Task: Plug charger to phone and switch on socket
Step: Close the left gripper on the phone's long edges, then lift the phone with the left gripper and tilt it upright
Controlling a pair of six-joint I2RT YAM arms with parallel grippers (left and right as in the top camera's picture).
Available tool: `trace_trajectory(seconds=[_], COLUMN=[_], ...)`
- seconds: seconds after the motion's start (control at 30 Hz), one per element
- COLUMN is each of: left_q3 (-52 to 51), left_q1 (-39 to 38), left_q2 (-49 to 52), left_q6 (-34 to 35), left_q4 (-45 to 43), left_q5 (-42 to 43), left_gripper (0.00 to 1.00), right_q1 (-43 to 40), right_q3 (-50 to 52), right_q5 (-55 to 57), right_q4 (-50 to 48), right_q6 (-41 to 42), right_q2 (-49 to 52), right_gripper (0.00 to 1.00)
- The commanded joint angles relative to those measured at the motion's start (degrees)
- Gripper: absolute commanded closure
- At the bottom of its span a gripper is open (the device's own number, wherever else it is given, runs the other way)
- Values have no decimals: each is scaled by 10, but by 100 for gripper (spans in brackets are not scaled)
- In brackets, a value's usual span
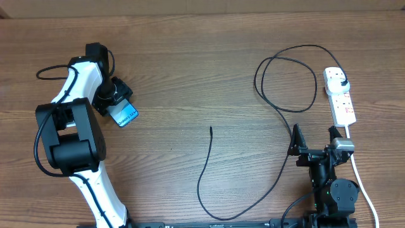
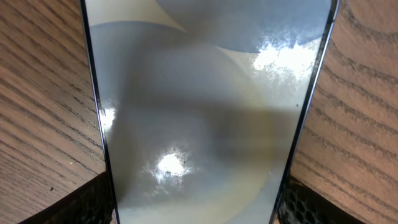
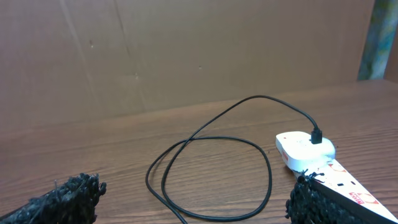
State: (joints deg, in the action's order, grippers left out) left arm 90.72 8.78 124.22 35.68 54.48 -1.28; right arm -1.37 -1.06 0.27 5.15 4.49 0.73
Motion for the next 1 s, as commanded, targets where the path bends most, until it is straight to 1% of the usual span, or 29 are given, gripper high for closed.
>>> trace_trajectory(seconds=[0.0, 0.27, 0.6, 0.83, 0.97], left_q3=[-5, 23, 107, 159, 178], left_q1=[6, 6, 6, 6, 5], left_q2=[11, 11, 11, 11, 11], left_q6=[5, 3, 2, 1, 1], left_q4=[5, 13, 60, 77, 78], left_q5=[3, 26, 36, 104, 165], left_gripper=[96, 96, 96, 96, 96], right_q1=[4, 4, 4, 4, 4], right_q3=[6, 6, 6, 6, 6], right_q5=[3, 3, 3, 3, 3], right_q4=[-3, -3, -3, -3, -3], right_q6=[-1, -1, -1, -1, -1], right_q2=[-6, -6, -6, -6, -6], right_gripper=[0, 0, 0, 0, 0])
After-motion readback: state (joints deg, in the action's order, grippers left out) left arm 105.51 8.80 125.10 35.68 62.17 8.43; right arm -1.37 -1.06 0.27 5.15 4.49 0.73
